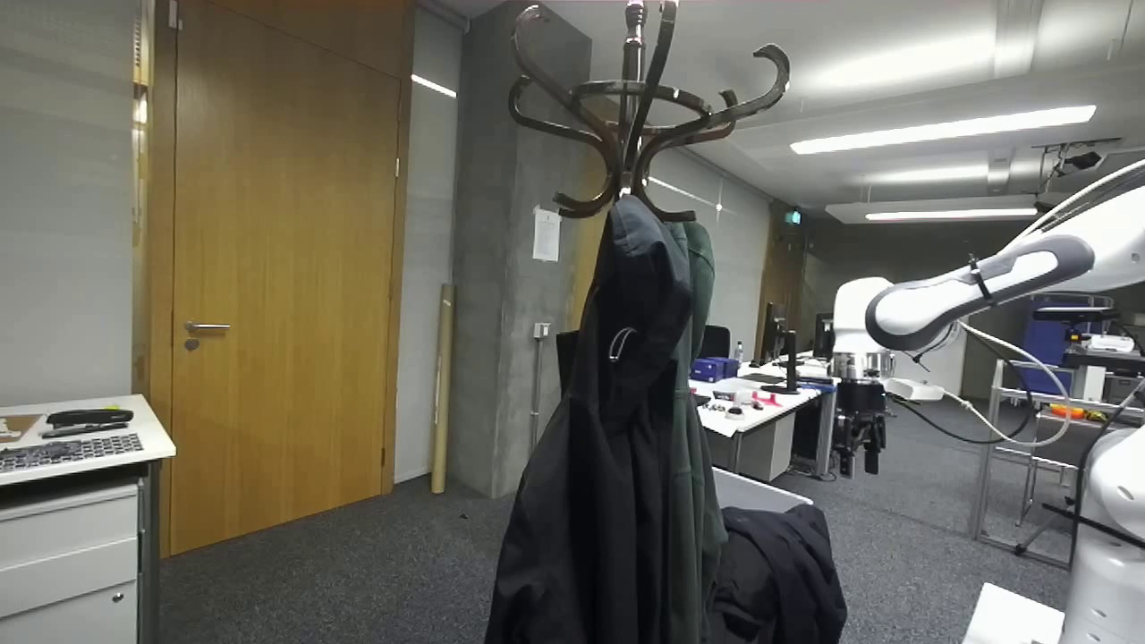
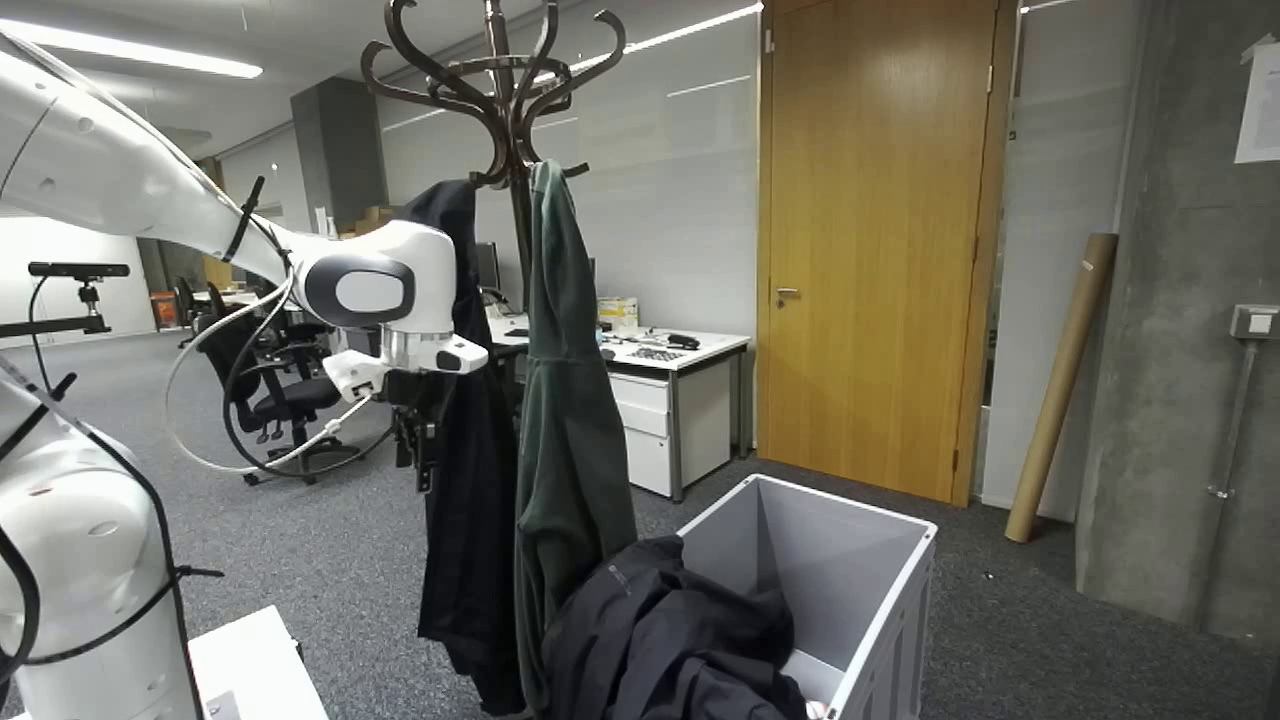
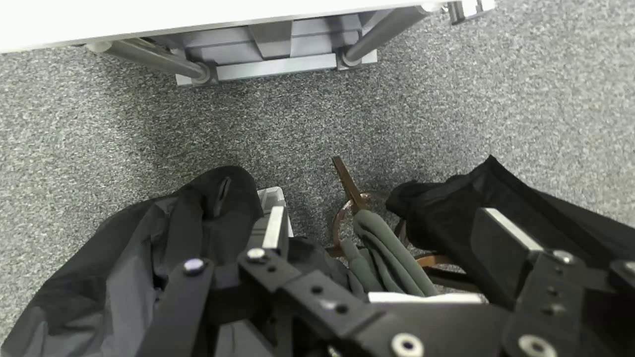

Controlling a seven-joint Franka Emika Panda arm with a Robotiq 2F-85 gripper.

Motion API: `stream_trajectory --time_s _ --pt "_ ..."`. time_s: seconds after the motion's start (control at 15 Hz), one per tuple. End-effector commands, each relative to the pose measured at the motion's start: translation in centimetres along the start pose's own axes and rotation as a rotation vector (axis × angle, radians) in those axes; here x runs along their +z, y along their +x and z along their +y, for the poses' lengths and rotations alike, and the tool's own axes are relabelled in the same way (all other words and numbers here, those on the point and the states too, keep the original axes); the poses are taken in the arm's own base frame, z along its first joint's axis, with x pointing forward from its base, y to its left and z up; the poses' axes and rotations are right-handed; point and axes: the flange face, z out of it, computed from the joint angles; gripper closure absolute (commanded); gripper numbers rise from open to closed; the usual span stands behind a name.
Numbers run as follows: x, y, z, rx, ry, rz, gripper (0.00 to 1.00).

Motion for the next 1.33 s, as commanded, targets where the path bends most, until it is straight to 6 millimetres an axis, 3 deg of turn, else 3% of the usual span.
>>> stream_trajectory --time_s 0.0,0.47,0.67,0.73,0.87,1.27 --pt "0.0 1.6 3.3 0.166 0.101 0.049 0.00" --pt "1.2 5.7 13.8 0.486 0.232 0.228 0.00" --pt "1.8 7.5 16.9 0.650 0.304 0.300 0.00" --pt "1.7 5.8 15.4 0.576 0.271 0.276 0.00" --pt "2.3 6.6 16.6 0.627 0.287 0.278 0.00" --pt "3.2 7.7 17.3 0.629 0.280 0.294 0.00"
